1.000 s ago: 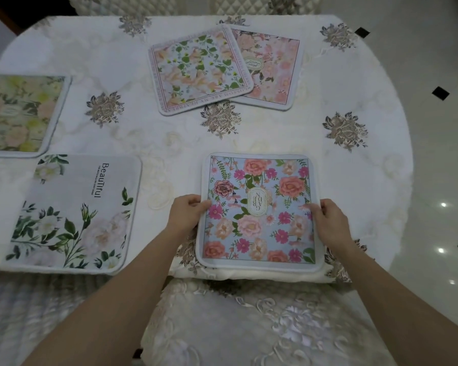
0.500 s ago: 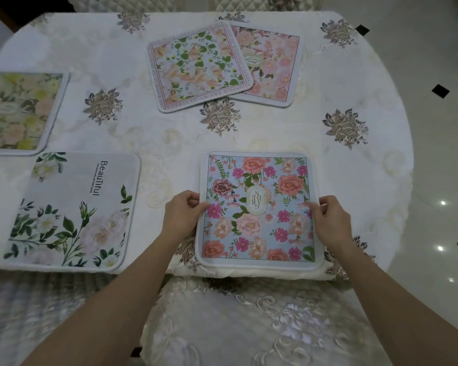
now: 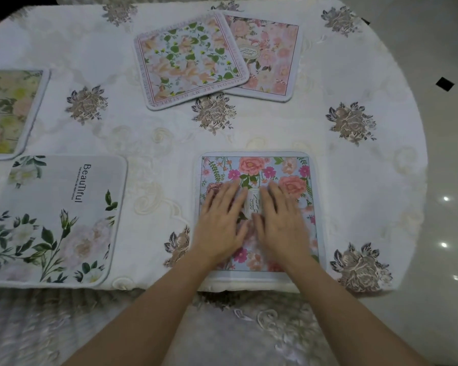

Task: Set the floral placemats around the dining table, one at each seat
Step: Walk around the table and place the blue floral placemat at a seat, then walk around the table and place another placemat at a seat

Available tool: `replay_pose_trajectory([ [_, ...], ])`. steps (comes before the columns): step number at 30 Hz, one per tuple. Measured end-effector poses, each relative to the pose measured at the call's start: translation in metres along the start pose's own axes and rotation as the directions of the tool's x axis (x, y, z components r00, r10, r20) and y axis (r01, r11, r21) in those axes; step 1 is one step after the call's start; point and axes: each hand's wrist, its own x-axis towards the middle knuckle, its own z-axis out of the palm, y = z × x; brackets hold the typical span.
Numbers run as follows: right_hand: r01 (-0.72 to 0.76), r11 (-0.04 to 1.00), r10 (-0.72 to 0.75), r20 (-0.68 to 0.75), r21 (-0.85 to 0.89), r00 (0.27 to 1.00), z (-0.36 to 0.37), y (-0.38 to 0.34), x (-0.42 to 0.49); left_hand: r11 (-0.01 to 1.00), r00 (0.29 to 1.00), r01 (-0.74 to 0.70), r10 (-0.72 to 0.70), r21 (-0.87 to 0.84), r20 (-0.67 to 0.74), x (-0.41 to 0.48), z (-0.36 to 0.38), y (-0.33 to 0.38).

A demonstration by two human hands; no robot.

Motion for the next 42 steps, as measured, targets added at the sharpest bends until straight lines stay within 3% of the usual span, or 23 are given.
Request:
replay_pose_trajectory([
  [3, 0.021, 0.997, -0.015, 0.081, -0.076, 0.997, 0.008, 0.009, -0.004, 0.997, 0.999, 0.019, -0.022, 0.070, 0.041, -0.001, 0.016, 0.001],
  [10, 0.013, 0.996, -0.005, 0.090, -0.088, 0.996, -0.006, 0.038, -0.006, 0.987, 0.991, 0.134, -0.135, 0.084, 0.011, -0.002, 0.018, -0.003],
  [19, -0.021, 0.998, 0.031, 0.192, -0.056, 0.981, -0.021, 0.037, -0.001, 0.981, 0.968, 0.175, -0.187, 0.083, 0.165, 0.000, -0.012, 0.003],
  [22, -0.021, 0.998, 0.031, 0.211, -0.052, 0.977, -0.048, 0.036, 0.004, 0.982, 0.976, 0.183, -0.186, 0.040, 0.117, -0.001, -0.034, 0.018],
  [35, 0.077, 0.993, -0.074, 0.041, -0.084, 0.996, -0.156, 0.036, 0.001, 0.987, 0.991, 0.086, -0.071, 0.134, -0.113, 0.002, -0.114, 0.090],
  [42, -0.031, 0.996, 0.029, -0.034, -0.078, 0.999, -0.170, 0.040, -0.021, 0.992, 0.987, -0.029, 0.048, 0.125, -0.152, 0.009, -0.119, 0.108],
])
